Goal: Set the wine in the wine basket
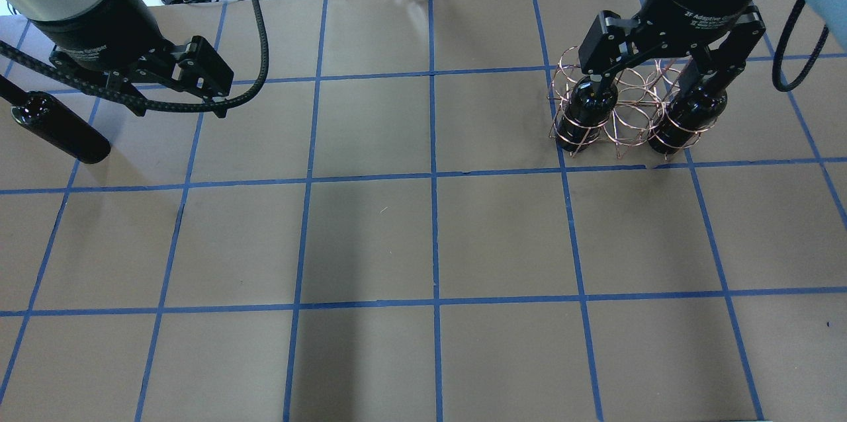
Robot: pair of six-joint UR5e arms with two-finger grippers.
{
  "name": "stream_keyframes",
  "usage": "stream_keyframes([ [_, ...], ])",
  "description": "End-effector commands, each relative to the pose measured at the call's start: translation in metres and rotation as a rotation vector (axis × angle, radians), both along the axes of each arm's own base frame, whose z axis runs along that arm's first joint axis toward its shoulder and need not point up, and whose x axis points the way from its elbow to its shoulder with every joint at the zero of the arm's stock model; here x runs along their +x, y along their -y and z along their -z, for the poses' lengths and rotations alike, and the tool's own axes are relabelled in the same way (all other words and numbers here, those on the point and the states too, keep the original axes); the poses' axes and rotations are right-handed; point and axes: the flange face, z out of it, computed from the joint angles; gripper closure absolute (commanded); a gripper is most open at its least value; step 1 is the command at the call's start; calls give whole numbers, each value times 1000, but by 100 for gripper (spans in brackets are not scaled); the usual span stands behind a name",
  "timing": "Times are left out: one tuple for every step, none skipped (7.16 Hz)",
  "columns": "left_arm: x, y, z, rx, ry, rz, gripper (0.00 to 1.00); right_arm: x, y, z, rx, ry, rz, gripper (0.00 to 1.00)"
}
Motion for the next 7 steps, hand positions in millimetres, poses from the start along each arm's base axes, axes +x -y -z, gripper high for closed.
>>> stream_keyframes([
  [1, -2, -2, -5, -1, 1, 0, 0, 0, 0, 1, 1, 0, 0],
  [2, -1, -3, -7, -1, -2, 0, 0, 0, 0, 2, -1, 2, 0],
  [4, 1, -1, -7, 1, -5, 0, 0, 0, 0, 2, -1, 0, 0],
  [9, 4, 1, -1, -1, -14, 0, 0, 0, 0, 4, -1, 2, 0],
  [11, 5, 2, 1, -2, -21, 0, 0, 0, 0, 4, -4, -3, 0],
  [9, 3, 0, -2, -25, -22, 0, -1, 0, 0, 2, -5, -4, 0],
  [11, 4, -1, -6, -36, -29, 0, 0, 0, 0, 2, -4, -4, 0],
])
